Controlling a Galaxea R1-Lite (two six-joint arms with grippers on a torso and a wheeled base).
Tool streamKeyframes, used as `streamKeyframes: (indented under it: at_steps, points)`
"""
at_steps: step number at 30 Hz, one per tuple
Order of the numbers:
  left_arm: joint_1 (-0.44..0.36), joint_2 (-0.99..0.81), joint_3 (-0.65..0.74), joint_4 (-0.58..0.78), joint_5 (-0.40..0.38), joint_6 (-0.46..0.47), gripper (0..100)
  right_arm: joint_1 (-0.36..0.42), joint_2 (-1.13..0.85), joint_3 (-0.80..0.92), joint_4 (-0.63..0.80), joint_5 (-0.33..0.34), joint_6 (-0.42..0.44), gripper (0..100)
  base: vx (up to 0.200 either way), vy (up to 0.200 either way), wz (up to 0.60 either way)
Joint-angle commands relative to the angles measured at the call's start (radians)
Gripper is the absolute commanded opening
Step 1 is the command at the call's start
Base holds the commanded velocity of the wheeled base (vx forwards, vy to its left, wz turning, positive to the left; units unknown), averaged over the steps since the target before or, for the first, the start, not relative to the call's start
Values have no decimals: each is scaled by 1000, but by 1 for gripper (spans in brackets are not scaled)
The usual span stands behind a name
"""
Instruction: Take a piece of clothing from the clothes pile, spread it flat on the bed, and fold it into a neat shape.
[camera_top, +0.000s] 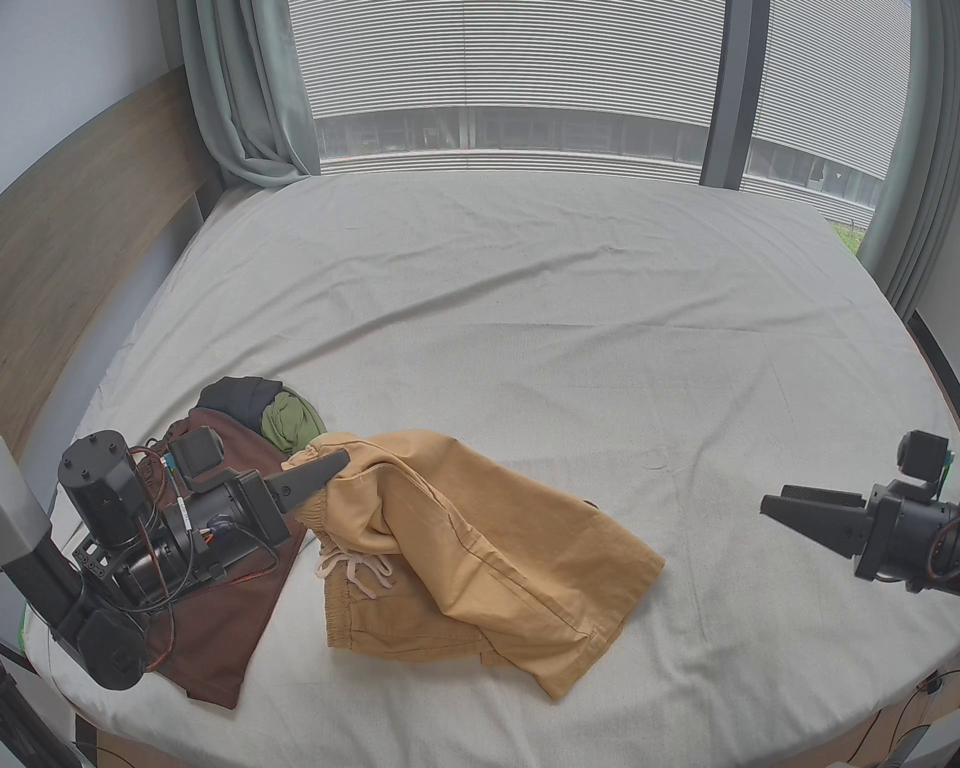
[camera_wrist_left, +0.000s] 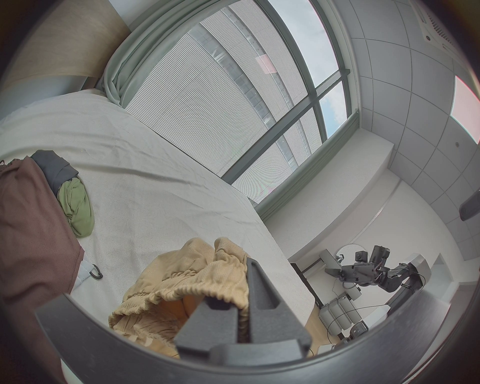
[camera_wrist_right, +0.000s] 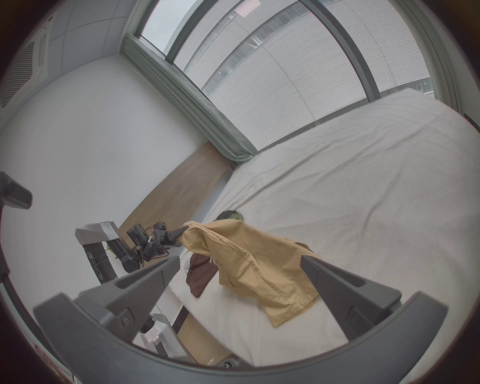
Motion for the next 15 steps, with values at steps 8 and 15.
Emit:
streamKeyframes:
  at_steps: [8, 15]
  points:
    - [31, 12, 9, -1, 0, 0, 0, 28, 228, 131, -193, -1, 2, 100, 0, 0, 0]
    - [37, 13, 1, 0, -2, 0, 0, 53, 359, 206, -363, 1, 8, 100, 0, 0, 0]
